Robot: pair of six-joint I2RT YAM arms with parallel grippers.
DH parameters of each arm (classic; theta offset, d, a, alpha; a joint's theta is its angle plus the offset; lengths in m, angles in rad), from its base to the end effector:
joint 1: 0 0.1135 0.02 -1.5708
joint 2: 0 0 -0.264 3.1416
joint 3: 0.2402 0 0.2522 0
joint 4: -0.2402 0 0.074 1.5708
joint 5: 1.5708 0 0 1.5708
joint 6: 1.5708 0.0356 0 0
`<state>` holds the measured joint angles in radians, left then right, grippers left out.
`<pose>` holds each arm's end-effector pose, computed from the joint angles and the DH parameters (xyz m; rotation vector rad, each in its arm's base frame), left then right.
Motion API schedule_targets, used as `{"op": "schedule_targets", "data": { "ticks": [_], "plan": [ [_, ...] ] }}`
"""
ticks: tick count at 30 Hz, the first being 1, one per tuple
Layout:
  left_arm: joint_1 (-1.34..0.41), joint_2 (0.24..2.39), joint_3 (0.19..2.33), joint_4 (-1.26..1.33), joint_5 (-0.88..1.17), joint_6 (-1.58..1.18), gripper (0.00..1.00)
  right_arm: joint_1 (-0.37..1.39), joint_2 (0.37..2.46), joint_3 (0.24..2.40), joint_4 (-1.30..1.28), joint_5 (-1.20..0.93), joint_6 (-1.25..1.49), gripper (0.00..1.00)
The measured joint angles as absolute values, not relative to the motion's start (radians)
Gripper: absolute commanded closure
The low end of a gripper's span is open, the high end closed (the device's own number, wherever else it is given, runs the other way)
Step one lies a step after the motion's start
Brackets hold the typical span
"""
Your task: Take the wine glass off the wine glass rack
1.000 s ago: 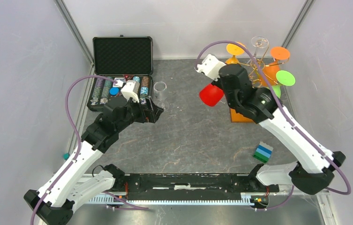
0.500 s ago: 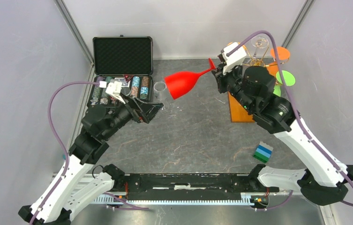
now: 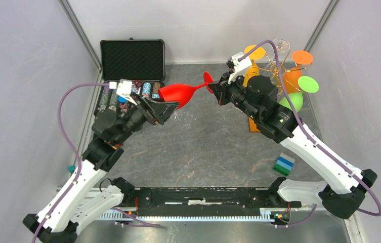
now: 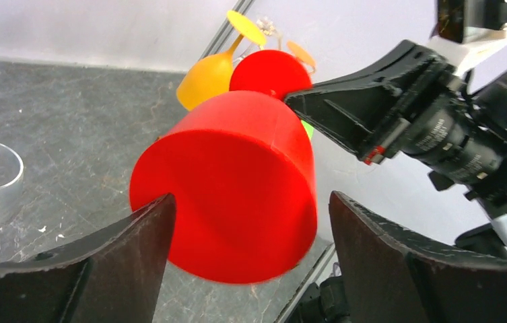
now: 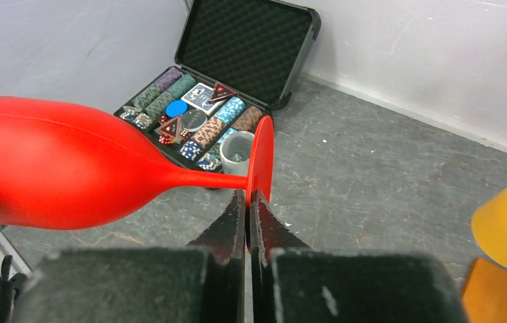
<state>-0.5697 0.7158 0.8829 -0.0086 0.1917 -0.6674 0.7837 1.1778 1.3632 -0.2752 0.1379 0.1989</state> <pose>0.1310 -0.0920 0.4038 0.0963 1.5157 -1.1443 0.1858 0.1782 0.4517 -0.3861 1.6539 0.6277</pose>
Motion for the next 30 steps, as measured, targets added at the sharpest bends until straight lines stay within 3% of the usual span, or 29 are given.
{"op": "schedule_targets", "data": {
  "ticks": [7, 13, 20, 23, 24, 30],
  "plan": [
    [-0.570, 0.780, 0.890, 0.003, 0.212, -0.717, 0.51, 0.783, 1.182, 1.299, -0.222, 0.131, 0.241, 1.00],
    [-0.570, 0.773, 0.906, -0.002, 0.212, -0.719, 0.66, 0.784, 1.202, 1.286, -0.180, 0.131, 0.268, 1.00],
    [-0.570, 0.775, 0.923, -0.019, 0.214, -0.717, 0.97, 0.783, 1.206, 1.274, -0.165, 0.131, 0.286, 1.00],
    [-0.575, 0.776, 0.931, -0.022, 0.221, -0.715, 0.98, 0.783, 1.207, 1.266, -0.165, 0.131, 0.294, 1.00],
    [-0.576, 0.777, 0.934, -0.028, 0.222, -0.715, 0.98, 0.783, 1.207, 1.264, -0.165, 0.131, 0.296, 0.97],
    [-0.575, 0.787, 0.957, -0.089, 0.213, -0.688, 0.98, 0.782, 1.209, 1.258, -0.161, 0.131, 0.305, 0.43]
  ]
}}
